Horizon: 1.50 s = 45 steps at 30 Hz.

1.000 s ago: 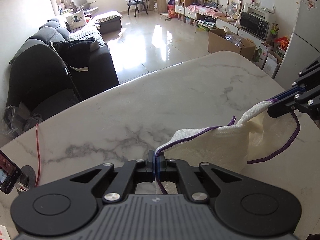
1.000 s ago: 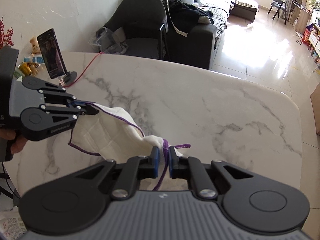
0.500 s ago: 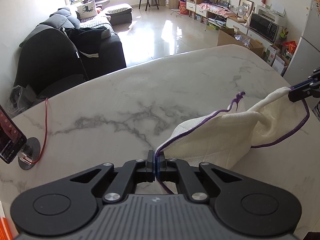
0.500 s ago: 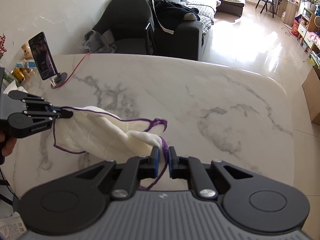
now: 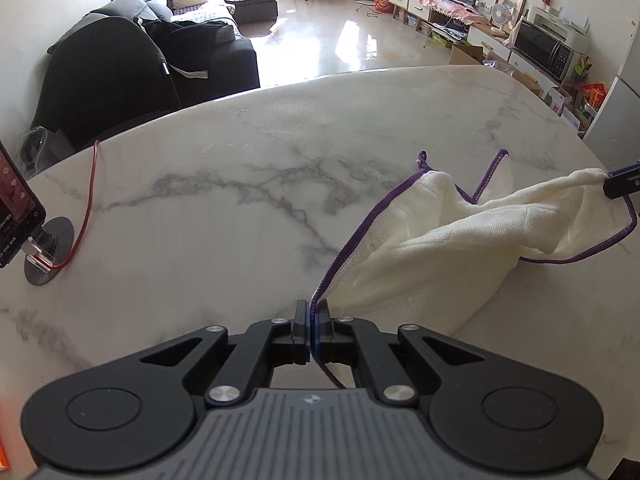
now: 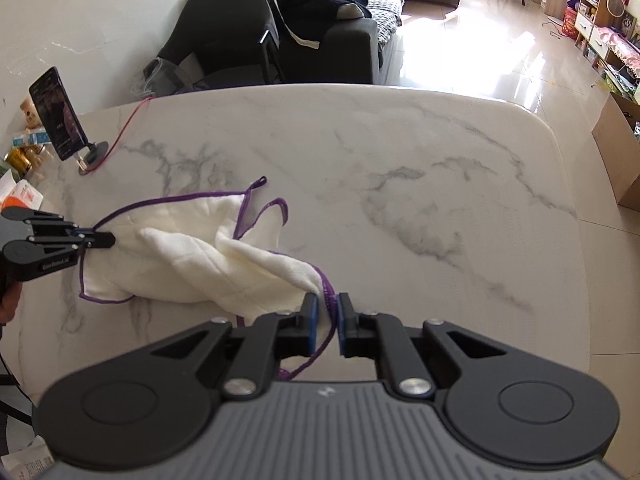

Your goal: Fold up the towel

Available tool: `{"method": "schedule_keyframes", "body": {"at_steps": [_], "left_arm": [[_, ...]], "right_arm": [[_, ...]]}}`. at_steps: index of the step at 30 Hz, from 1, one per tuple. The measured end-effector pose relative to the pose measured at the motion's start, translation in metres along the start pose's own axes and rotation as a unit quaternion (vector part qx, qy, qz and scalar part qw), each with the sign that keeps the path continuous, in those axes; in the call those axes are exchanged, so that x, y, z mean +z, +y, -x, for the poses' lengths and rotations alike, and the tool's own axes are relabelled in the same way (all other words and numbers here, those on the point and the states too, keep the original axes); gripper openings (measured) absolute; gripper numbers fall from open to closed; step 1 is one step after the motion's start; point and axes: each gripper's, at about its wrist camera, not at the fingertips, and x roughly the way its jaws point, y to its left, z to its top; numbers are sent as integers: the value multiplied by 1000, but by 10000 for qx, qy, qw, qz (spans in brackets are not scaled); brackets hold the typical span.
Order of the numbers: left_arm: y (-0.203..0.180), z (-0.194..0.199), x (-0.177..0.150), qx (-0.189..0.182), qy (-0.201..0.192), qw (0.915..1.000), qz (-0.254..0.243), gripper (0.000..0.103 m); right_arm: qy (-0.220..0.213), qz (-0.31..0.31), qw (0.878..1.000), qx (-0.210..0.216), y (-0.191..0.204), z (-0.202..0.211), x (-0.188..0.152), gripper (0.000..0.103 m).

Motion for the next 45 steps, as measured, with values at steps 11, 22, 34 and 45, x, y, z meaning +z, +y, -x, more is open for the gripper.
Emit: {"method": "schedule_keyframes", "body": {"at_steps": [11, 22, 34, 45], "left_arm": [[6, -6, -13, 4, 158, 9998, 85, 2], [-7, -8, -12, 168, 134, 9987, -470, 54], [-30, -19, 26, 91, 220, 9958, -889, 59], [-52, -51, 70, -95, 351, 9918, -1224, 59]], "right_arm": [[267, -269, 9993, -9, -17, -21, -20, 11], [667, -270, 9974, 66, -14, -40, -24, 26], [517, -85, 9986, 104, 6, -32, 10, 44], [487, 148, 9984, 228, 30, -46, 41, 44]]}}
